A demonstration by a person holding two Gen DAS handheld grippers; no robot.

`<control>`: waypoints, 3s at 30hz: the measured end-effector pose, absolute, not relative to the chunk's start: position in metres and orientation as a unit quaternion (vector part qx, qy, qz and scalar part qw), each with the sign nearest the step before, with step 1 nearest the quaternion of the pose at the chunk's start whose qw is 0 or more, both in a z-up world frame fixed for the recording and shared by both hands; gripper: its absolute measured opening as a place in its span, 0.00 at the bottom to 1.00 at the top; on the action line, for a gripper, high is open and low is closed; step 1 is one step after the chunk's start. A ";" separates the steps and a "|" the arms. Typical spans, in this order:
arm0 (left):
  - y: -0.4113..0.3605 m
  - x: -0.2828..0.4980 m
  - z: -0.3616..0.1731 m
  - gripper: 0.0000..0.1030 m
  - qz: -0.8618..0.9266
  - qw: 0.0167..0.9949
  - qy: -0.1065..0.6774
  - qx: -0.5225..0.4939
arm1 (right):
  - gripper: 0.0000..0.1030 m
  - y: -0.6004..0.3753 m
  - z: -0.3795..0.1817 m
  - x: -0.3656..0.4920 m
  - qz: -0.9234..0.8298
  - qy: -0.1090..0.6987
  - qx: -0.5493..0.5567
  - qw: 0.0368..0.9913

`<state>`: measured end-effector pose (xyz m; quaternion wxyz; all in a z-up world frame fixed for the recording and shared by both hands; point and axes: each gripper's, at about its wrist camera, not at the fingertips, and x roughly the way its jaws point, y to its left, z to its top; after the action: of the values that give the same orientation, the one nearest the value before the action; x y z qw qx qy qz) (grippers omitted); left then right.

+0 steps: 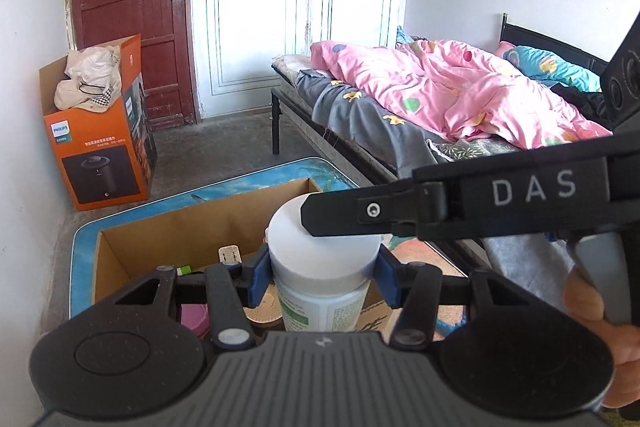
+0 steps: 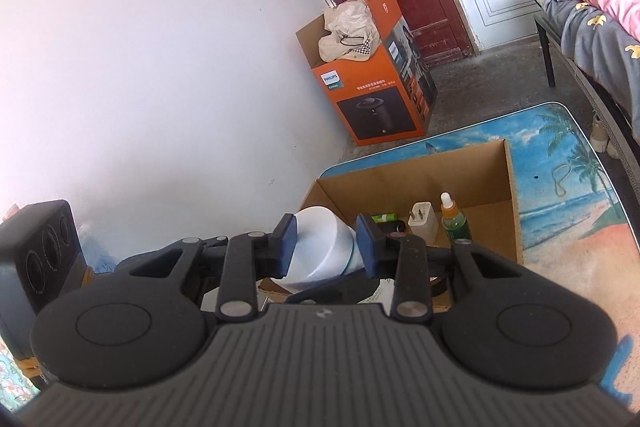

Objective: Organize rigid objects

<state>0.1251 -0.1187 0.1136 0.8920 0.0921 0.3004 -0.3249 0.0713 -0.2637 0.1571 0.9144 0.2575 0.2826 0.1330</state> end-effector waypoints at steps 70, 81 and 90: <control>-0.104 0.150 0.073 0.92 -0.233 0.906 0.341 0.088 | 0.48 -0.296 0.100 0.090 0.068 0.300 0.248 0.919; -0.078 0.141 0.073 0.92 -0.208 0.912 0.346 0.072 | 0.52 -0.269 0.114 0.075 0.076 0.299 0.232 0.923; -0.045 0.126 0.065 1.00 -0.210 0.913 0.347 0.036 | 0.85 -0.244 0.100 0.043 -0.008 0.295 0.186 0.937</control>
<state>0.1258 -0.0453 0.0653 0.9132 0.0360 0.3473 -0.2103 0.0434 -0.2438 0.0999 0.9371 0.1864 0.2949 -0.0081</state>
